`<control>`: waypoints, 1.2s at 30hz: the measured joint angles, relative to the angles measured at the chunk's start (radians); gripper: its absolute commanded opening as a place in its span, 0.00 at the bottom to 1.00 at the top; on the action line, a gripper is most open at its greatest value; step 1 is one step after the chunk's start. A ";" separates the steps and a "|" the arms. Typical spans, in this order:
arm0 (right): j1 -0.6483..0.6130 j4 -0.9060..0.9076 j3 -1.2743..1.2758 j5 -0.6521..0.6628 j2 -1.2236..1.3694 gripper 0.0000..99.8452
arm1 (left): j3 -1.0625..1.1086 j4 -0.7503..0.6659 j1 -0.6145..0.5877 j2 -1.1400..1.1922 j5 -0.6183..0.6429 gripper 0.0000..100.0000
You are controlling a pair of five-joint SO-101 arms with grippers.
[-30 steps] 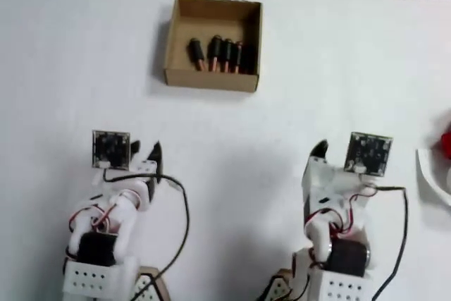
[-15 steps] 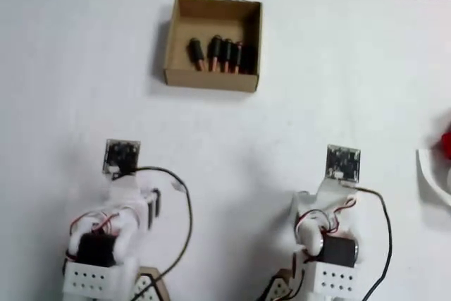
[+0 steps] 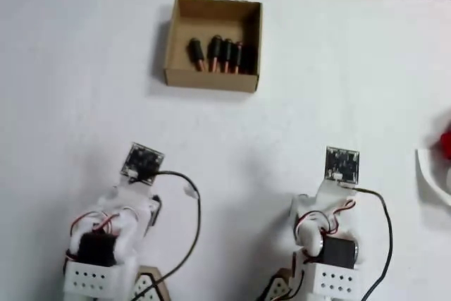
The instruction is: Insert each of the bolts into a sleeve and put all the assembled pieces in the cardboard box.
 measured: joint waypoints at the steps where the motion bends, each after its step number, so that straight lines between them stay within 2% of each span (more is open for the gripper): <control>1: 0.000 0.000 0.000 0.000 0.000 0.16 | 0.000 0.000 0.000 0.000 -0.006 0.15; 36: 0.000 0.000 0.000 0.000 0.000 0.16 | 0.000 0.000 0.000 0.000 -0.015 0.15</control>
